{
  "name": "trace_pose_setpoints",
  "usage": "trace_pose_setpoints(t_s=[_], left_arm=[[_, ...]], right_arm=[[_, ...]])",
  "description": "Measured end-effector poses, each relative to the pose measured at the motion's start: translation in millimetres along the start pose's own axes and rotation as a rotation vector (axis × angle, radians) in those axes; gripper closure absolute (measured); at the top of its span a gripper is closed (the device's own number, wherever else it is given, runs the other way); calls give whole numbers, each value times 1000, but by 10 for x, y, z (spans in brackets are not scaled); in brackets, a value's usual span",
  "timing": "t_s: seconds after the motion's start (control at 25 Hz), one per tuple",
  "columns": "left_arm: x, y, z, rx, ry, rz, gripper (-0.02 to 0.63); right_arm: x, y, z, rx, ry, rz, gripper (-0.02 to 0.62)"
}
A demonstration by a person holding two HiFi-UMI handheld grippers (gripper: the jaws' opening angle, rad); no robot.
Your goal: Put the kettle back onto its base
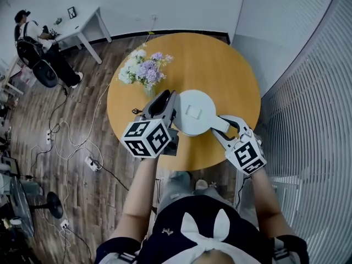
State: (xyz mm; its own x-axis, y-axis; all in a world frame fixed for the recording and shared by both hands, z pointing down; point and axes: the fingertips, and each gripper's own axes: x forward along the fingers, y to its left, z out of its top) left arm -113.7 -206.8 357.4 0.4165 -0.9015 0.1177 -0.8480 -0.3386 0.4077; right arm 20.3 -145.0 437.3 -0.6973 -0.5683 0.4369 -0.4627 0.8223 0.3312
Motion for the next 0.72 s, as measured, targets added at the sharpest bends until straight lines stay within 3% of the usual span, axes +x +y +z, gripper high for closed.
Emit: trace_pose_setpoints(t_s=[0.72], left_arm=[[209,220,-8,-30,23,-5,499]], right_arm=[[201,-107,-3,-4,21,-3,448]])
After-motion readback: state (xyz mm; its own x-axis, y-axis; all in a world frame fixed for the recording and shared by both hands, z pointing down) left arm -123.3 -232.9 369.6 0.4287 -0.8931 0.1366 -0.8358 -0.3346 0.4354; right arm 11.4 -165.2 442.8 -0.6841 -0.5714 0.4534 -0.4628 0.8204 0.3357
